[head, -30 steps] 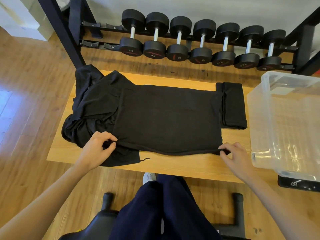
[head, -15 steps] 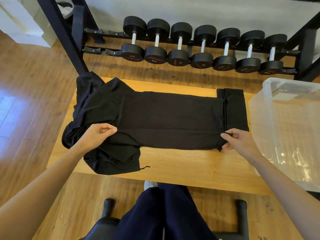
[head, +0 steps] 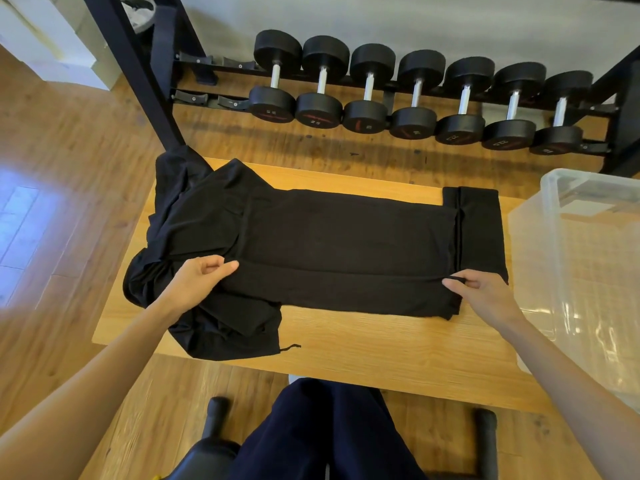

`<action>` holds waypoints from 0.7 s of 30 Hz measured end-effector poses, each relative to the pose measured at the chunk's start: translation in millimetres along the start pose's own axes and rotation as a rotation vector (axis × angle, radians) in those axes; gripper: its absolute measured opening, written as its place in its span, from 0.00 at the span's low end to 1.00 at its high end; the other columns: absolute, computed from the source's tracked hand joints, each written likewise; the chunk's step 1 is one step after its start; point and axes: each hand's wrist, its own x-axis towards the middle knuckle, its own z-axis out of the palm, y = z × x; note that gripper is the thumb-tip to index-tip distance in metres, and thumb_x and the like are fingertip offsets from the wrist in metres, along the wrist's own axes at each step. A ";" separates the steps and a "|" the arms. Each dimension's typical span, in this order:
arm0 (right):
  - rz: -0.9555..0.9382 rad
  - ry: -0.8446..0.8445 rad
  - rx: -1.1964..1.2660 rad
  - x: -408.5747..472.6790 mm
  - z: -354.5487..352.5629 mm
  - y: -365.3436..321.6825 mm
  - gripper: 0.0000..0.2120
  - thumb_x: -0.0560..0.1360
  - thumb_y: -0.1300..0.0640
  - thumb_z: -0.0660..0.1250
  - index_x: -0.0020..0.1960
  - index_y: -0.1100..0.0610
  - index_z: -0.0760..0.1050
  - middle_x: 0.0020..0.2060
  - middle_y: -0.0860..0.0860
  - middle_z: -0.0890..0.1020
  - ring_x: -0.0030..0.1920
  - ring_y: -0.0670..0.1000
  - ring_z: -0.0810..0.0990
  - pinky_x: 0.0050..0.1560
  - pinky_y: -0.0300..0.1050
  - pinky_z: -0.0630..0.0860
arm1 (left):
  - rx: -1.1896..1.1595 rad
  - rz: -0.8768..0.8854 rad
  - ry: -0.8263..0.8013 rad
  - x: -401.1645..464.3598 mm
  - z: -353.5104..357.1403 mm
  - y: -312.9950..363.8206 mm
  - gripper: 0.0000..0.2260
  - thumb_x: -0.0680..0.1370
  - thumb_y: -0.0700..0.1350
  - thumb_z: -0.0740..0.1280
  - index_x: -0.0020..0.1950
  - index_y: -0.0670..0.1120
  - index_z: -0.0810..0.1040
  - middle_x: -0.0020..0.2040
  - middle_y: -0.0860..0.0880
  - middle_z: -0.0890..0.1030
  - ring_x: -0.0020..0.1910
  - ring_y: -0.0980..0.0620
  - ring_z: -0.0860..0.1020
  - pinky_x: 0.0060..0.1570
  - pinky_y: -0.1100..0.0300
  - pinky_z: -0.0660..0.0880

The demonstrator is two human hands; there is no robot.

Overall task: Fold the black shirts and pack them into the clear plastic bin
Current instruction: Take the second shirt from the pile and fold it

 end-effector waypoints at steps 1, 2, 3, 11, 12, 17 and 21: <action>0.001 -0.012 0.010 0.4 -0.9 0.1 0.09 0.78 0.57 0.67 0.56 0.59 0.80 0.48 0.49 0.79 0.52 0.46 0.74 0.54 0.42 0.67 | -0.007 0.025 0.013 0.1 -0.9 0.2 0.14 0.79 0.52 0.66 0.43 0.42 0.80 0.40 0.51 0.84 0.45 0.52 0.81 0.55 0.55 0.75; 0.006 -0.016 0.034 1.2 -2.6 -0.4 0.10 0.78 0.57 0.67 0.57 0.59 0.80 0.48 0.49 0.80 0.51 0.46 0.75 0.54 0.42 0.66 | -0.018 0.043 0.027 0.0 -1.8 1.5 0.16 0.79 0.53 0.66 0.47 0.40 0.81 0.45 0.44 0.83 0.48 0.48 0.81 0.58 0.51 0.74; 0.018 -0.014 0.072 2.0 -5.6 -1.4 0.10 0.78 0.57 0.67 0.57 0.59 0.80 0.47 0.48 0.80 0.49 0.44 0.75 0.54 0.42 0.66 | -0.036 0.063 0.036 -0.5 -2.7 4.7 0.17 0.79 0.53 0.65 0.49 0.38 0.80 0.48 0.40 0.82 0.49 0.46 0.81 0.60 0.49 0.73; 0.017 0.024 0.422 13.7 -49.1 -44.4 0.04 0.78 0.55 0.67 0.50 0.50 0.80 0.49 0.50 0.84 0.53 0.49 0.81 0.55 0.43 0.76 | -0.349 0.198 0.111 13.4 -12.4 76.8 0.12 0.81 0.48 0.63 0.55 0.42 0.81 0.54 0.45 0.84 0.52 0.51 0.83 0.55 0.60 0.78; 0.007 0.034 0.453 14.9 -53.4 -52.6 0.05 0.77 0.55 0.67 0.51 0.51 0.80 0.49 0.51 0.84 0.53 0.49 0.82 0.55 0.44 0.77 | -0.381 0.197 0.116 14.6 -12.7 88.6 0.12 0.81 0.48 0.63 0.55 0.42 0.81 0.54 0.45 0.84 0.53 0.50 0.83 0.54 0.60 0.79; -0.107 0.074 0.512 14.2 -56.1 -95.6 0.04 0.77 0.56 0.68 0.50 0.49 0.80 0.43 0.49 0.86 0.45 0.44 0.85 0.43 0.34 0.80 | -0.344 0.262 0.159 9.6 10.6 137.1 0.10 0.79 0.48 0.67 0.54 0.44 0.83 0.51 0.45 0.85 0.53 0.52 0.83 0.53 0.57 0.80; -0.188 0.058 0.468 13.2 -32.3 -117.3 0.07 0.78 0.59 0.67 0.53 0.52 0.81 0.44 0.49 0.86 0.46 0.44 0.85 0.47 0.36 0.81 | -0.318 0.286 0.108 4.2 58.2 151.2 0.11 0.78 0.47 0.68 0.50 0.39 0.83 0.44 0.46 0.82 0.45 0.53 0.81 0.50 0.58 0.79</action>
